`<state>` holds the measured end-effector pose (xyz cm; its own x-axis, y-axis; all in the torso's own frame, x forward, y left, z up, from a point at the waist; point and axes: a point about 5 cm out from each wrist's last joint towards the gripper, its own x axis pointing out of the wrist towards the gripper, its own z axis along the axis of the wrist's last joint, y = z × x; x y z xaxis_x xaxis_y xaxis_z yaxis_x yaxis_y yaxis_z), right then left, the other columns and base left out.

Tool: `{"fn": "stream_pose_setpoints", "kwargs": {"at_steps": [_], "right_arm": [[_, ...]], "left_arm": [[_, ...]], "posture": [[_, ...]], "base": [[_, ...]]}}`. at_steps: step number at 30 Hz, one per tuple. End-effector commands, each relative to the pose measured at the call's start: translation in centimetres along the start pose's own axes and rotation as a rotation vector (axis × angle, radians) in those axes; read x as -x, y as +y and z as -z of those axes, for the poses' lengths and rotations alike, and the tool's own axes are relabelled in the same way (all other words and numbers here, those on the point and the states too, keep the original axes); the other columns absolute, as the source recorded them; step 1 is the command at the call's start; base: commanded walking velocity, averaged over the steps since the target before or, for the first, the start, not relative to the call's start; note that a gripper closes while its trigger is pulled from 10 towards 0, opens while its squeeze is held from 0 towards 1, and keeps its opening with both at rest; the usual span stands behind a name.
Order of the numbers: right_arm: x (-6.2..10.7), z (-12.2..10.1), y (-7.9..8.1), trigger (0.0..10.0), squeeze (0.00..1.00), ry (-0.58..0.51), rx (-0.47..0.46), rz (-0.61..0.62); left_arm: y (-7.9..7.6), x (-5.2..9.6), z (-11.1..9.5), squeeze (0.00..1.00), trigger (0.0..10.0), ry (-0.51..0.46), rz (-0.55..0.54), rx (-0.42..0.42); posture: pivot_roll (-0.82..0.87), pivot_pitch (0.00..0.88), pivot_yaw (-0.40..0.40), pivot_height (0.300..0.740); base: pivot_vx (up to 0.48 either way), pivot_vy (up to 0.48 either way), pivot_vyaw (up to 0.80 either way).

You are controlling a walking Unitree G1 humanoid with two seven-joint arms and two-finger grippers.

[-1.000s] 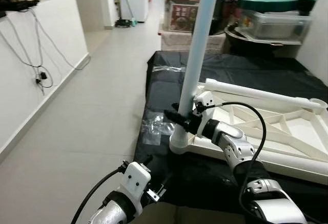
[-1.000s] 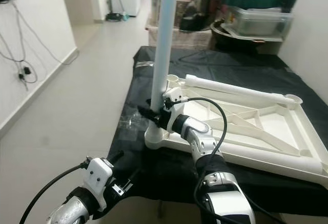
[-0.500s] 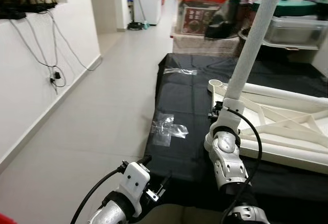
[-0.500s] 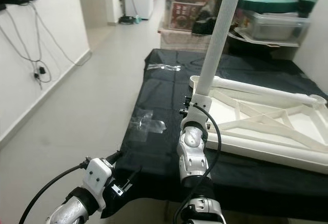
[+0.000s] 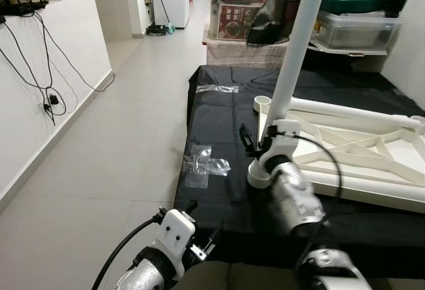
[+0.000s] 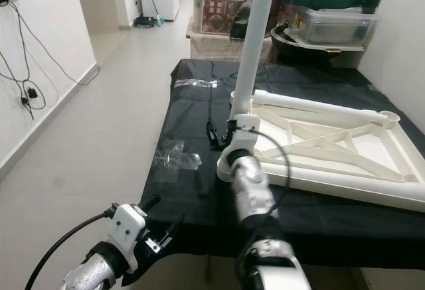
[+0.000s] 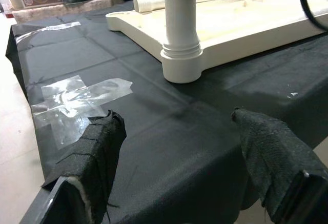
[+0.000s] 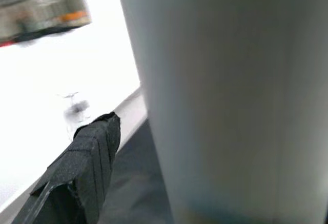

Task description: Building children table

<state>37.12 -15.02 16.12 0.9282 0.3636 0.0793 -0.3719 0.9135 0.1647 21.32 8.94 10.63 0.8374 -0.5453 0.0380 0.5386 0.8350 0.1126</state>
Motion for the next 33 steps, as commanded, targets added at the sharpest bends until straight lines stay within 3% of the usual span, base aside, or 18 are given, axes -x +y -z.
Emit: {"fn": "stream_pose_setpoints", "kwargs": {"at_steps": [1,2,3,4,6,13,14,15,23,24,25,26,28,29,30,32,33], "right_arm": [[0.0,0.5,1.1,10.0,0.00,0.089,-0.013,-0.258],[0.0,0.5,1.1,10.0,0.00,0.089,-0.013,-0.258],[0.4,0.5,1.0,10.0,0.00,0.131,0.010,-0.381],[0.4,0.5,1.0,10.0,0.00,0.131,0.010,-0.381],[1.2,0.6,1.6,10.0,0.00,0.213,0.049,-0.636],[1.3,0.6,2.6,10.0,0.00,0.253,0.060,-0.801],[1.2,0.4,3.0,6.0,0.00,0.250,0.052,-0.841],[0.9,0.3,3.4,0.0,0.00,0.249,0.042,-0.860],[0.4,0.2,3.8,0.0,0.00,0.220,0.069,-0.822],[0.1,0.4,3.6,0.0,0.00,0.208,0.075,-0.751],[-0.4,0.7,3.1,0.0,0.00,0.188,0.088,-0.591],[-0.4,0.7,3.1,0.0,0.00,0.188,0.088,-0.591],[-0.9,1.1,1.6,0.0,0.00,0.150,0.134,-0.215],[-0.9,1.1,1.6,0.0,0.00,0.150,0.134,-0.215],[-0.9,1.2,0.4,0.0,0.00,0.143,0.131,-0.008],[0.9,1.2,-2.4,0.0,0.00,0.121,0.177,0.499],[0.9,1.2,-2.4,0.0,0.00,0.121,0.177,0.499]], "left_arm": [[0.0,-0.1,0.1,0.00,10.0,0.011,0.006,0.001],[0.0,-0.1,0.1,0.00,10.0,0.011,0.006,0.001],[0.0,-0.1,0.1,0.00,10.0,0.010,0.006,0.001],[0.0,-0.1,0.1,0.00,10.0,0.010,0.006,0.001],[0.0,-0.1,0.2,0.00,10.0,0.010,0.004,-0.002],[0.0,-0.2,0.2,0.00,10.0,0.010,0.003,-0.003],[0.1,-0.2,0.2,0.00,10.0,0.011,0.003,-0.002],[0.1,-0.2,0.2,0.00,10.0,0.011,0.004,-0.002],[0.1,-0.2,0.2,0.00,10.0,0.011,0.003,-0.002],[0.1,-0.1,0.1,0.00,10.0,0.011,0.002,-0.002],[0.1,-0.1,0.1,0.00,10.0,0.012,0.003,-0.002],[0.1,-0.1,0.1,0.00,10.0,0.012,0.003,-0.002],[0.1,-0.1,0.1,0.00,10.0,0.012,0.003,0.000],[0.1,-0.1,0.1,0.00,10.0,0.012,0.003,0.000],[0.1,0.0,0.1,0.00,10.0,0.013,0.004,0.000],[0.1,0.0,0.1,0.00,10.0,0.014,0.007,0.001],[0.1,0.0,0.1,0.00,10.0,0.014,0.007,0.001]], "posture": [[0.10,0.000,-0.052,0.740],[0.10,0.000,-0.052,0.740],[0.10,0.000,-0.055,0.740],[0.10,0.000,-0.055,0.740],[0.11,0.000,-0.058,0.740],[0.11,0.000,-0.056,0.740],[0.11,0.000,-0.057,0.740],[0.11,0.000,-0.055,0.740],[0.11,0.000,-0.056,0.740],[0.11,0.000,-0.054,0.740],[0.10,0.000,-0.056,0.740],[0.10,0.000,-0.056,0.740],[0.10,0.000,-0.054,0.740],[0.10,0.000,-0.054,0.740],[0.10,0.000,-0.052,0.740],[0.09,0.000,-0.048,0.740],[0.09,0.000,-0.048,0.740]], "base": [[0.000,0.000,0.00],[0.000,0.000,0.00],[0.000,0.000,0.00],[0.000,0.000,0.00],[0.000,0.000,0.00],[0.000,0.000,0.00],[0.000,0.000,0.00],[0.000,0.000,0.00],[0.000,0.000,0.00],[0.000,0.000,0.00],[0.000,0.000,0.00],[0.000,0.000,0.00],[0.000,0.000,0.00],[0.000,0.000,0.00],[0.000,0.000,0.00],[0.000,0.000,0.00],[0.000,0.000,0.00]]}}
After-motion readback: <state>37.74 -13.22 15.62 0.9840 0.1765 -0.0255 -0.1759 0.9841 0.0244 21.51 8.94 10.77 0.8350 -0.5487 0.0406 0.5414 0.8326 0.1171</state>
